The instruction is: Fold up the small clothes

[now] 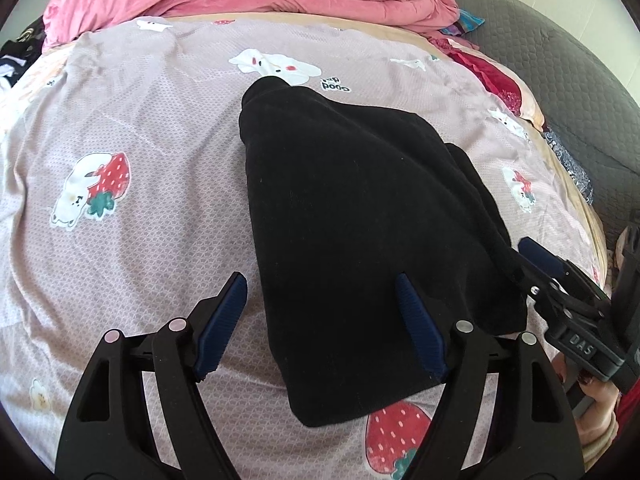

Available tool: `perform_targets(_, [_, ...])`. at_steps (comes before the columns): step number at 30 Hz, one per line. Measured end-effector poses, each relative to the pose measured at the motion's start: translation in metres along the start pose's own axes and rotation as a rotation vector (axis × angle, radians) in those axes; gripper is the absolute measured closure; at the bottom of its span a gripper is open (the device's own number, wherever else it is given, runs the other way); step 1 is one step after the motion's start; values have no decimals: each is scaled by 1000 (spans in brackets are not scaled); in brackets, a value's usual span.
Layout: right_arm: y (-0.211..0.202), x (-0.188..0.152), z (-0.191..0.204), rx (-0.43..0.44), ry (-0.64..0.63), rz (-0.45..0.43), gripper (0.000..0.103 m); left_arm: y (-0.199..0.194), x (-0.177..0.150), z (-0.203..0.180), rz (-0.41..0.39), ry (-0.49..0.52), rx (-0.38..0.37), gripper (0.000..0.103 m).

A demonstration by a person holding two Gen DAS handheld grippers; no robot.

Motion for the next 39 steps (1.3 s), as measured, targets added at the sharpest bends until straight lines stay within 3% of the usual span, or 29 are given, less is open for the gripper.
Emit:
perform_targets(6, [-40, -6, 4, -1, -11, -97, 8, -19, -7, -4, -35, 13, 14, 27])
perform_targets(8, [-56, -9, 9, -3, -14, -141, 8, -29, -9, -6, -54, 17, 22, 23])
perform_targets(11, [-76, -10, 15, 5, -17, -186, 4, -45, -11, -9, -89, 27, 39, 10])
perform_targets(22, [-134, -41, 36, 1, -41, -301, 4, -105, -42, -24, -211, 52, 90, 9])
perform_targets(31, [-149, -86, 41, -60, -54, -281, 4, -126, -89, -28, -245, 55, 122, 9])
perform_targets(39, [-145, -124, 35, -125, -18, -225, 4, -108, -132, -26, -191, 34, 125, 9])
Point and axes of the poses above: each gripper's, at about its wrist camera, not at the fingertips, and y roughly the way its jaws point, z to its left, x to its top, the point moved 2 cm from there along y, roughly the way its jaws point, and after that the axes turned 10 degrees about y, right-handed, at the moved point
